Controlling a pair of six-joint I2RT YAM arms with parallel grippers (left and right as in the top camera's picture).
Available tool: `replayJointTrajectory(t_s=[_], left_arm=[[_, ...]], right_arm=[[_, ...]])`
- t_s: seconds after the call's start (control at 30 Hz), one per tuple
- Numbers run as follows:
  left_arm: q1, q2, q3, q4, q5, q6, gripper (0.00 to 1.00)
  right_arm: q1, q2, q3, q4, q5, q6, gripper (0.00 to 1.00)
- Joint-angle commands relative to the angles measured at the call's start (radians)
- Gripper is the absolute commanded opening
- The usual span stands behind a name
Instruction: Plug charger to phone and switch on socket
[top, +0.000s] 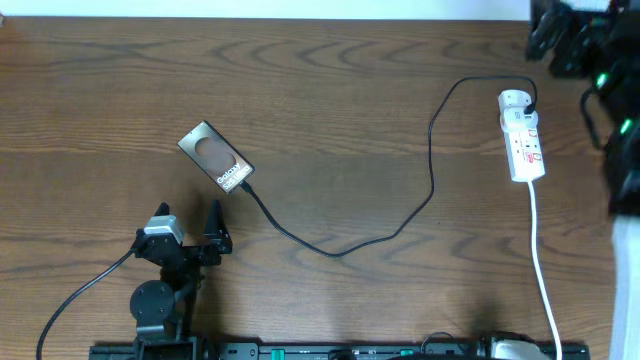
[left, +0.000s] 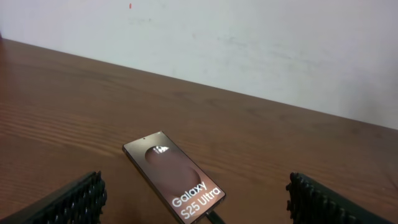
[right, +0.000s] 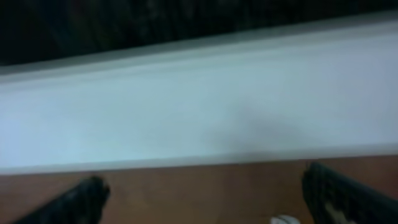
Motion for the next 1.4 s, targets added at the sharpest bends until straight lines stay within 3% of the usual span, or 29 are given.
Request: replayJointTrajectory(t_s=[0.0, 0.33, 0.63, 1.0, 1.37], left_arm=[[0.005, -0.006, -0.009, -0.047, 0.013, 0.021, 0.92], [0.005, -0.006, -0.009, -0.047, 0.013, 0.021, 0.92], [0.005, -0.006, -0.009, -0.047, 0.013, 0.021, 0.92], [0.005, -0.006, -0.009, -0.047, 0.013, 0.021, 0.92], [0.005, -0.006, -0.009, -0.047, 0.013, 0.021, 0.92]], right_arm=[[0.039, -0.14, -0.238, 0.154, -0.002, 0.005, 0.99], [0.053, -0.541, -0.967, 0.745, -0.002, 0.005, 0.99], [0.053, -0.792, -1.352, 1.042, 0.01, 0.004, 0.99], [0.053, -1.037, -1.625, 1.042, 0.026, -0.045, 0.99], [0.053, -1.213, -1.622, 0.609, 0.067, -0.064, 0.99]])
